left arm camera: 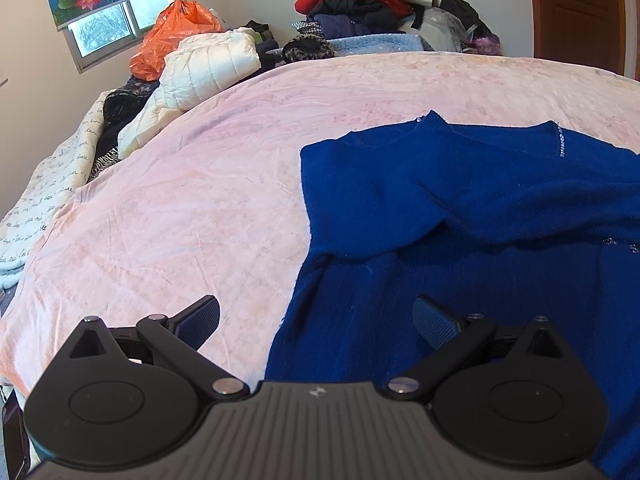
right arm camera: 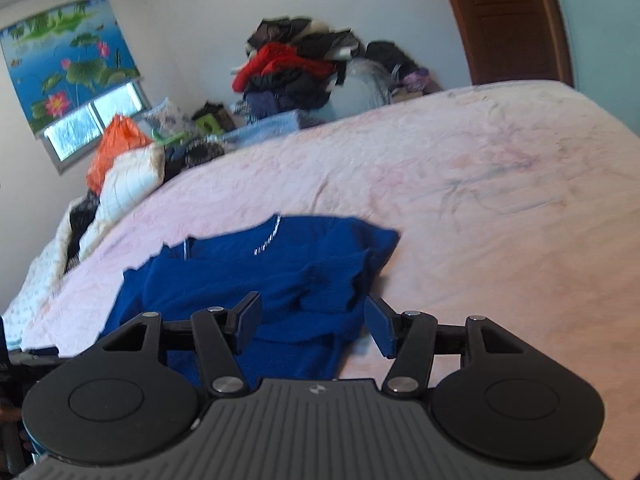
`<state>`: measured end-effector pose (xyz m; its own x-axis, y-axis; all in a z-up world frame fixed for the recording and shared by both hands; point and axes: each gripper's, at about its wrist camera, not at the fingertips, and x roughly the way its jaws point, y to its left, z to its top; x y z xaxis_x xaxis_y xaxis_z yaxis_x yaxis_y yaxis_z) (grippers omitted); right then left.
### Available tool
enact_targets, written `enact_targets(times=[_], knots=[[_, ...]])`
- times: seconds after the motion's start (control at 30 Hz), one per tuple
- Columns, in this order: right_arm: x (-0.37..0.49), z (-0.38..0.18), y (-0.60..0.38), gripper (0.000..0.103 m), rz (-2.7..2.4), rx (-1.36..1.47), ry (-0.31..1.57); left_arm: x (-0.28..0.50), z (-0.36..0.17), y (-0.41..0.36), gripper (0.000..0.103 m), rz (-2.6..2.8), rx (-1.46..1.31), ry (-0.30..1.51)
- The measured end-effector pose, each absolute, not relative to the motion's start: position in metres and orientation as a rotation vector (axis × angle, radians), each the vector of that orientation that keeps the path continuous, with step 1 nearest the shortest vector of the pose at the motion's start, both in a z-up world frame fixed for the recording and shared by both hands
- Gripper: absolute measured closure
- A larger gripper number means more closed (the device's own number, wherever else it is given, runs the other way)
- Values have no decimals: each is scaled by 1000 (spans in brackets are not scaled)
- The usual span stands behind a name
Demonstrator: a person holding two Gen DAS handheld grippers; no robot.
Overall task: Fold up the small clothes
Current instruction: 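Move the right gripper to the sweater hem and grasp it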
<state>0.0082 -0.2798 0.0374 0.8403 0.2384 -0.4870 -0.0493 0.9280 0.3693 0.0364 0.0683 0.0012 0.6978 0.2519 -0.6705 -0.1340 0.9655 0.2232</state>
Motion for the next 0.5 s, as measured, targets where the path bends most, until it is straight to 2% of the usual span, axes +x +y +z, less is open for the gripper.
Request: enact_targets(times=[0.1,0.2,0.5], knots=[[-15,48,-284,34,240,302,506,22,5,73,0,184,146,769],[-35,49,-267,28,343,166,538,3,11,81,0,139,119,758],[-73,22,-185,27,778,66,709,-32,14,134,0,7,-62,895]])
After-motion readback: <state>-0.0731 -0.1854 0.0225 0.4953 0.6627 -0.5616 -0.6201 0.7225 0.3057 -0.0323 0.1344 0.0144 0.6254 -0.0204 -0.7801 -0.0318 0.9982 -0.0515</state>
